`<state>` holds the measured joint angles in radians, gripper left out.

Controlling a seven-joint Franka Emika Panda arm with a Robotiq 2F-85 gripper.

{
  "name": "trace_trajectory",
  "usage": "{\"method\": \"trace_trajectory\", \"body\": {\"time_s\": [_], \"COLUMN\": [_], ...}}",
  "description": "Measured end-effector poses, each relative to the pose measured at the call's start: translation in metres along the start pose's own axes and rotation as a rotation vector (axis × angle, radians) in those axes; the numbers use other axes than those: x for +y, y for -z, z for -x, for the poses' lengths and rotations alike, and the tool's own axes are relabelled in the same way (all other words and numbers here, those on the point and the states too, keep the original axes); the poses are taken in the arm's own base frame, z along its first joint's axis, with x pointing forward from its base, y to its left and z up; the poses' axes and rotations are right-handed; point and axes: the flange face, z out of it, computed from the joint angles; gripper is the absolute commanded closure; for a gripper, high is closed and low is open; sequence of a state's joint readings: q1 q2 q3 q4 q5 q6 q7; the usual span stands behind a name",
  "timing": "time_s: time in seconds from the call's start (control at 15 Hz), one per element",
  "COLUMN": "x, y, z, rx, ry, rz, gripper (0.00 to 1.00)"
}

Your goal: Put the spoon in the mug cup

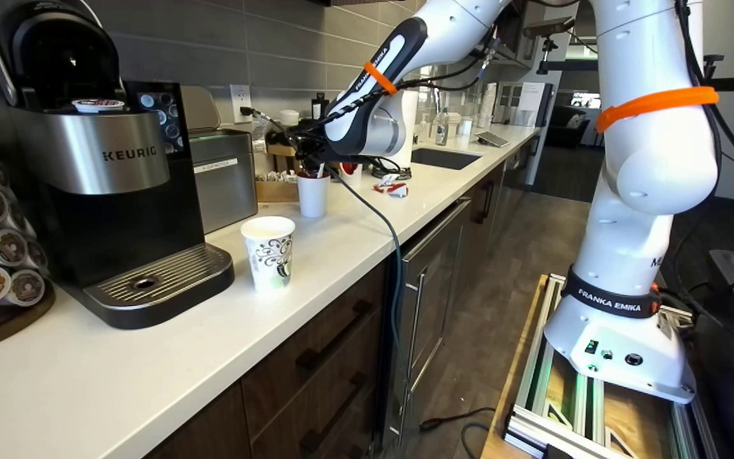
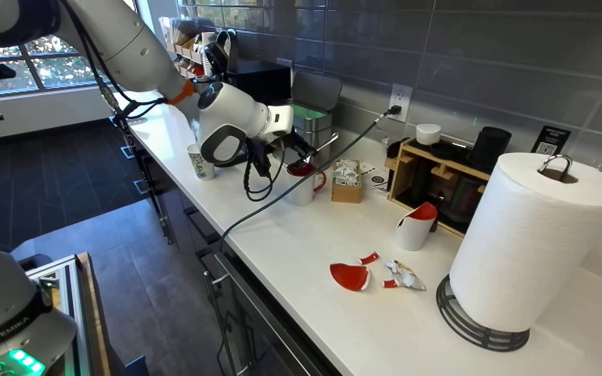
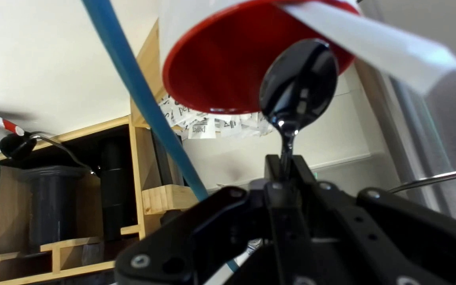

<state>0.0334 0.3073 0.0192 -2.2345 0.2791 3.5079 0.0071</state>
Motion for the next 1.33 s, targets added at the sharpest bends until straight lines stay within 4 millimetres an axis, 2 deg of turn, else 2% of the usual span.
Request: {"method": "trace_trajectory", "body": {"time_s": [0.07, 0.13, 0.2, 0.27, 0.4, 0.53, 0.6, 0.67, 0.73, 1.13, 1.33], "x": [0.001, 0.003, 0.006, 0.009, 0.015, 0.018, 0.019, 0.019, 0.018, 0.000, -0.021], "y": [-0.002, -0.004, -0.005, -0.006, -0.007, -0.007, -0.007, -0.006, -0.006, 0.007, 0.032], "z": [0.000, 0.001, 0.001, 0.002, 0.001, 0.000, 0.000, -0.001, -0.001, -0.014, -0.030], "rx": [-0.001, -0.002, -0.003, -0.004, -0.003, -0.001, 0.000, 0.000, 0.001, 0.003, -0.103], "ry": [-0.002, -0.005, -0.008, -0.011, -0.020, -0.026, -0.028, -0.028, -0.029, -0.093, -0.110], "rz": [0.003, 0.008, 0.013, 0.020, 0.031, 0.037, 0.038, 0.038, 0.036, -0.002, -0.045], "gripper": [0.97, 0.89, 0.64, 0.67, 0.62, 0.76, 0.57, 0.48, 0.47, 0.02, 0.00]}}
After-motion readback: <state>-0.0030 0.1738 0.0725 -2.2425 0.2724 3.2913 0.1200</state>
